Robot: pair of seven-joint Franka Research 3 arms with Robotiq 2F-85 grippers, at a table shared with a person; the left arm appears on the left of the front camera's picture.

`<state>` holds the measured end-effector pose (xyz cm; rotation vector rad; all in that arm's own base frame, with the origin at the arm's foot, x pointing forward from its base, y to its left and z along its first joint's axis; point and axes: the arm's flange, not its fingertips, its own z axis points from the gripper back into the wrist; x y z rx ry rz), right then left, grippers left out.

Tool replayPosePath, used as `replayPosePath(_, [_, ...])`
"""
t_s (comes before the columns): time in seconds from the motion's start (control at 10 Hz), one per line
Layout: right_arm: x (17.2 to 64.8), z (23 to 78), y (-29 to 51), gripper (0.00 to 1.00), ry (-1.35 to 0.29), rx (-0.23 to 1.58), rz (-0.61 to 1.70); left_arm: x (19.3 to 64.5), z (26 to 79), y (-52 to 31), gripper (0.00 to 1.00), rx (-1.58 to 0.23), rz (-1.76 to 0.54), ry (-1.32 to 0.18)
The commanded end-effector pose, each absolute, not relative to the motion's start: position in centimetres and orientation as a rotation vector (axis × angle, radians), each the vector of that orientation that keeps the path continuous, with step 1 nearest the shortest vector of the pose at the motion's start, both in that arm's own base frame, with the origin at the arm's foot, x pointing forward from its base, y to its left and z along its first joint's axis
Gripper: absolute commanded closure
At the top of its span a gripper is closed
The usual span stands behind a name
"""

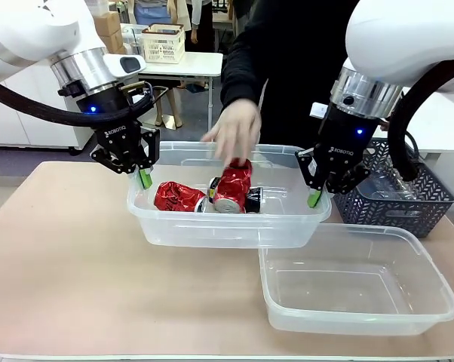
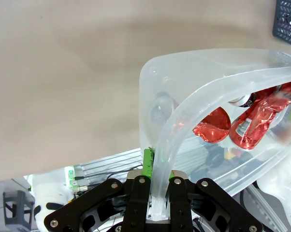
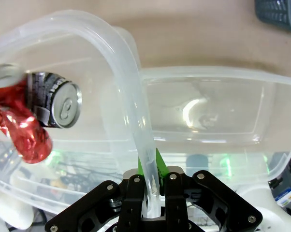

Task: Sort the waste into each basket.
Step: Offer the picked Organizing box to the human.

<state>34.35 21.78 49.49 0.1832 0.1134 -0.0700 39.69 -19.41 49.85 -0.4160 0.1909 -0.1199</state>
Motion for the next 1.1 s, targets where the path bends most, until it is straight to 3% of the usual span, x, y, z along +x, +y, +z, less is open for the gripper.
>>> replayPosePath(0.0, [34.36, 49.57, 21.39, 0.95, 0.106, 0.190, -0.078, 39.73, 50.32, -19.44, 0.95, -0.420, -0.127, 0.194])
replayPosePath(1.0, [34.36, 49.57, 21.39, 0.95, 0.106, 0.190, -0.078, 39.73, 50.32, -19.44, 0.95, -0.420, -0.127, 0.194])
